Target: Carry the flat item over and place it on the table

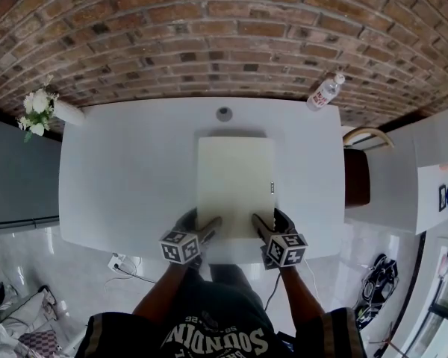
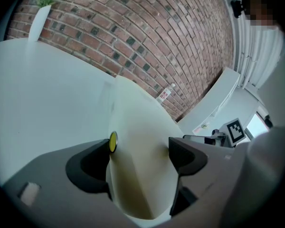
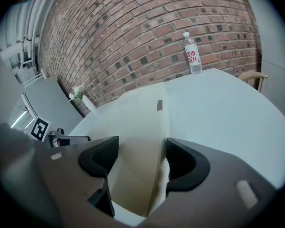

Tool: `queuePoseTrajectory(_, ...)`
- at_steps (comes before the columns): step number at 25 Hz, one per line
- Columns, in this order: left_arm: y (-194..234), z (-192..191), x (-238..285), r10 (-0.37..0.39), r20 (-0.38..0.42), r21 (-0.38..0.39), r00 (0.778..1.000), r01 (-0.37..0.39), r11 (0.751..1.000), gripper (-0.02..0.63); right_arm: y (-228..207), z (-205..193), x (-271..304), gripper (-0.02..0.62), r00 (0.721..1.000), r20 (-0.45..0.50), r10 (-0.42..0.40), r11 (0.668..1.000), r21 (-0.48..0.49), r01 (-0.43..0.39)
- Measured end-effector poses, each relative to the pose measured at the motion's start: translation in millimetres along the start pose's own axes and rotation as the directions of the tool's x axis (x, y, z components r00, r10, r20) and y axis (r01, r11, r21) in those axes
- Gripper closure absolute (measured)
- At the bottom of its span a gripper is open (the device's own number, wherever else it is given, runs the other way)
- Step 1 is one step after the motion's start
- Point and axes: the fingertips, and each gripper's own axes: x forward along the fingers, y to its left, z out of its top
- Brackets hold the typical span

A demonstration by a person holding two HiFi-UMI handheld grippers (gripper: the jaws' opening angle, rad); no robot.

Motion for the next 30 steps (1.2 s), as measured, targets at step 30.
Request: queuePoseTrajectory(30, 1, 35, -36, -0.017, 0.057, 0.131, 0.998, 0.009, 0.991, 0.272, 0, 29, -38, 0.428, 0.978, 0.168, -0.122, 0.992, -0.012, 0.126)
